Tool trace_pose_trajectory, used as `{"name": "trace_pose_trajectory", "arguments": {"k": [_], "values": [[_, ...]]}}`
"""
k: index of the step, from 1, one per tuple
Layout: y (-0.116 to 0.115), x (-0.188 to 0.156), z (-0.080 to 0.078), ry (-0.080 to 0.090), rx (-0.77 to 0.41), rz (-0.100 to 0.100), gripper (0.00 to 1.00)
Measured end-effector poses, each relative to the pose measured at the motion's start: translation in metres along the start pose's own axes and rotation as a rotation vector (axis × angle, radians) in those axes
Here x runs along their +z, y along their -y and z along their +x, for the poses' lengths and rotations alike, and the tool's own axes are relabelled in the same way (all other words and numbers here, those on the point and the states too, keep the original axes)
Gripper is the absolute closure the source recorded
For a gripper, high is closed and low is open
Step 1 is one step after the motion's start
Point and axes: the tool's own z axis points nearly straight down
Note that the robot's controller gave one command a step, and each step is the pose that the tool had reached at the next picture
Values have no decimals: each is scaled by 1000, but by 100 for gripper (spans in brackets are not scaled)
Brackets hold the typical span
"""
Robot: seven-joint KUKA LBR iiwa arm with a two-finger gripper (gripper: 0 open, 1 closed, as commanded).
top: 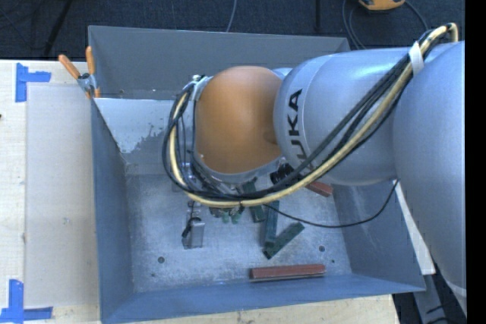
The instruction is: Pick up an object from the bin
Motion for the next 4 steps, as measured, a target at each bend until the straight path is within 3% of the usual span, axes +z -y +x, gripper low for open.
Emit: {"name": "trace_pose_trajectory", "arguments": {"k": [1,2,3,4], "values": [[16,31,-22,4,1,2,0],[54,24,-10,-2,-41,-1,0],[93,62,-23,11,-58,0,0],[98,33,-13,-7,-46,0,0]]}}
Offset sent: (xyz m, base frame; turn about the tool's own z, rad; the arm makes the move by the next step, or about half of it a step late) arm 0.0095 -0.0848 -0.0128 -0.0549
